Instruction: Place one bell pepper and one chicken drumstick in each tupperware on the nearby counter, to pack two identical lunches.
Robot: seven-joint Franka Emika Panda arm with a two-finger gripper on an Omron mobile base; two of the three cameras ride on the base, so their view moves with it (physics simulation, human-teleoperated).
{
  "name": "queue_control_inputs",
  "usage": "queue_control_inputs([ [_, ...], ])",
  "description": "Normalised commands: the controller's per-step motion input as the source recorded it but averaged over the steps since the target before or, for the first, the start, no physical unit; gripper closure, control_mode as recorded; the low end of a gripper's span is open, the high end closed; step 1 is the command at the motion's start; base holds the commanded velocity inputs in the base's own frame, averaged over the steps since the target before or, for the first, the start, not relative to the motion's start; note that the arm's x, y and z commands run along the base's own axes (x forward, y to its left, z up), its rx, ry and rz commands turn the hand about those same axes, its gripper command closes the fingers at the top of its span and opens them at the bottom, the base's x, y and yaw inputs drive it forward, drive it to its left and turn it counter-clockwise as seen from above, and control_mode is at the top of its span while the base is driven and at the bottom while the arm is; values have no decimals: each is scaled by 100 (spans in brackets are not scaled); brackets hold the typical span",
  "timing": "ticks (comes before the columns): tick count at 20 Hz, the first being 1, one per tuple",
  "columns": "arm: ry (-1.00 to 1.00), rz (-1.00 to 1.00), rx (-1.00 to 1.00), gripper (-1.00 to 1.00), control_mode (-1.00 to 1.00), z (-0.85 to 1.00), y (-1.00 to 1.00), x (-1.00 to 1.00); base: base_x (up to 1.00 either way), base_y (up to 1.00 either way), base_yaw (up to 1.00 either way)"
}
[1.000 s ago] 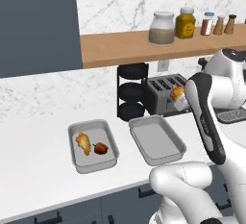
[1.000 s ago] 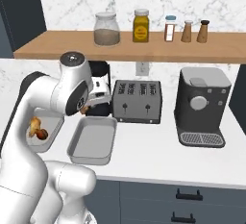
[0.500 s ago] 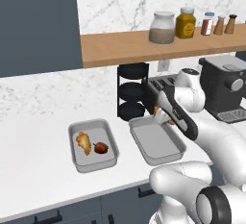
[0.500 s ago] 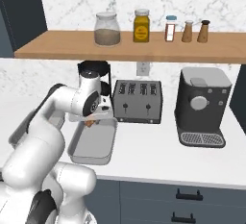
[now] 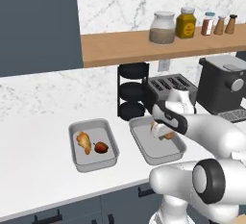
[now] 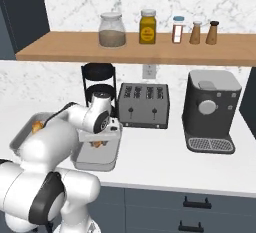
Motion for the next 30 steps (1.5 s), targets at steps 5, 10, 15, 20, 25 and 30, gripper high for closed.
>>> queue_control_inputs([
  [5, -1, 0, 0, 100, -100, -66, 0, 1, 0, 0, 0],
  [10, -1, 0, 0, 100, -100, -45, 0, 18, 0, 0, 0],
  [15, 0, 0, 0, 100, -100, -48, -5, 23, 0, 0, 0],
  [20, -2, -1, 0, -100, -100, -18, 0, -2, 0, 0, 0],
  [25, -13, 0, 0, -100, -100, 27, 0, -31, 0, 0, 0],
  [30, -14, 0, 1, -100, -100, 57, 5, -68, 0, 0, 0],
])
